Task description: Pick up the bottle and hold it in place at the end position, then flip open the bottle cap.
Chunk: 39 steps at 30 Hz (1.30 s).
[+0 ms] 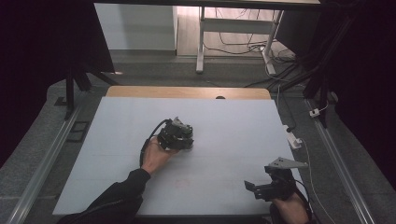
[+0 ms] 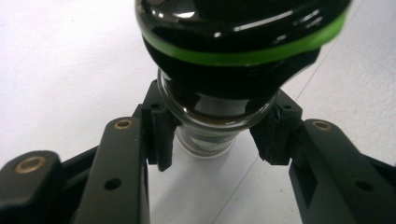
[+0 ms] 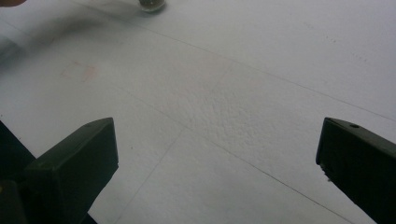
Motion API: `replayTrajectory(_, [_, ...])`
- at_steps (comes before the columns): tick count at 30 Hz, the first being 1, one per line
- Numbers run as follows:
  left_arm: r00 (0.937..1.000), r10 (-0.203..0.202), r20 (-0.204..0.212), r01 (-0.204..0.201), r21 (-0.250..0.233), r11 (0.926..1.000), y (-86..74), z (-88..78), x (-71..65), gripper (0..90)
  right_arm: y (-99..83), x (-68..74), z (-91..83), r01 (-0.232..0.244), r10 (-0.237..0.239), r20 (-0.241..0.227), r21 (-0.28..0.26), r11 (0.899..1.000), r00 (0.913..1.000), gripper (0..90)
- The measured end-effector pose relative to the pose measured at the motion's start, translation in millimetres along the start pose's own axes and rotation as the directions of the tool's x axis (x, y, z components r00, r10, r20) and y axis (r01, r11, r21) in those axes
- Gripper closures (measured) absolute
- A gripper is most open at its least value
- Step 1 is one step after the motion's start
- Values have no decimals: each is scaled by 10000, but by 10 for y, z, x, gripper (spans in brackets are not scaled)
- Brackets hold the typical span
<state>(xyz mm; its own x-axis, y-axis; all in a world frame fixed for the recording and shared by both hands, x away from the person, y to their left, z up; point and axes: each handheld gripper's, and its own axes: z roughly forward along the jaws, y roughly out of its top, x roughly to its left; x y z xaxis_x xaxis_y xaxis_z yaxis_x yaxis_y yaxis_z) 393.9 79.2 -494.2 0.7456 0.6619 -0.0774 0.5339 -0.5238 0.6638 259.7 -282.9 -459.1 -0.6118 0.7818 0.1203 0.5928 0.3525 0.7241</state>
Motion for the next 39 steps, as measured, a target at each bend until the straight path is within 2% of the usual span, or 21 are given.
replayTrajectory(7, [9992,369,-159,-367,139,9992,-2,37,-44,537,-3,1,-3,-5,5,10,5,10000,10000,0])
replayTrajectory(24, [9993,360,-70,-359,43,9993,-21,41,-32,538,-2,20,-42,58,-59,-20,-259,9996,10000,0])
replayTrajectory(31, [9993,372,-59,-372,8,9993,-27,42,-29,538,60,81,-48,277,-297,-373,-535,9982,9989,0])
replayTrajectory(38, [9992,392,-57,-392,-110,9992,-42,44,-29,538,119,137,-9,523,-565,-789,-543,9972,9953,0])
replayTrajectory(39, [9992,391,-59,-391,-123,9992,-44,45,-29,537,142,154,10,588,-644,-1061,-557,9967,9923,0])
